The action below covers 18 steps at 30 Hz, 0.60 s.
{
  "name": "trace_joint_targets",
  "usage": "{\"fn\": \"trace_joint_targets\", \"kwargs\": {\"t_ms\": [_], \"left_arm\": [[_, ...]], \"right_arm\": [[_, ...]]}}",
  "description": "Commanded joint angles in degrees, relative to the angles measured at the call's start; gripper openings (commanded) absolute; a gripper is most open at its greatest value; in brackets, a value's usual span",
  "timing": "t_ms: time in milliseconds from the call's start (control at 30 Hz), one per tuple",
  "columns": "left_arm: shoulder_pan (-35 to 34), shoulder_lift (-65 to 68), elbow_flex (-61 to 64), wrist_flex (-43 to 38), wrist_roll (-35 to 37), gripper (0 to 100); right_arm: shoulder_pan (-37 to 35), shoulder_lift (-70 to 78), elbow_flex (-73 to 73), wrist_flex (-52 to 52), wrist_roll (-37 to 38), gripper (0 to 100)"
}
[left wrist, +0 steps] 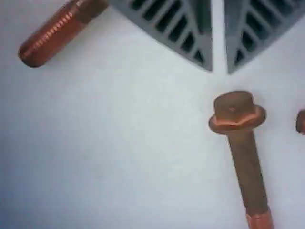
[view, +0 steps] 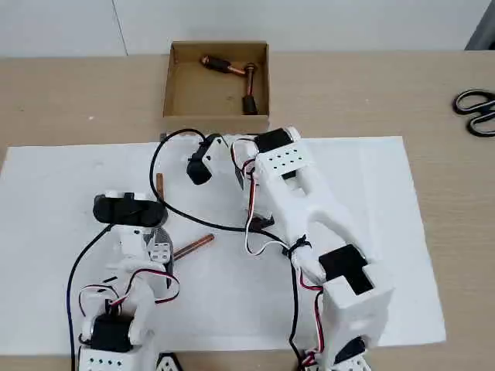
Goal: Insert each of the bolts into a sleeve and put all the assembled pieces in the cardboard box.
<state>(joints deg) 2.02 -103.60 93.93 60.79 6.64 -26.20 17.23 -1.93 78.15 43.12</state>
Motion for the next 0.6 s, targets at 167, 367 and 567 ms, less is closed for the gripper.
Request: {"fn": "trace_joint_targets", "kwargs": {"t_ms": [167,367,567], "left_arm": [[-0.2,-0.6,-0.2,-1.1,0.2,1],[-0.2,-0.6,-0.2,-1.1,0.2,1],[-0.2,-0.6,-0.2,-1.1,0.2,1]], "right_arm": [[1.9,6.4,0.0,-5.8,0.7,12.9],[2.2,8.0,-0.5,-5.8,0.4,4.5],[2.3,5.8,-10.5,5.1,0.0,0.8]]}}
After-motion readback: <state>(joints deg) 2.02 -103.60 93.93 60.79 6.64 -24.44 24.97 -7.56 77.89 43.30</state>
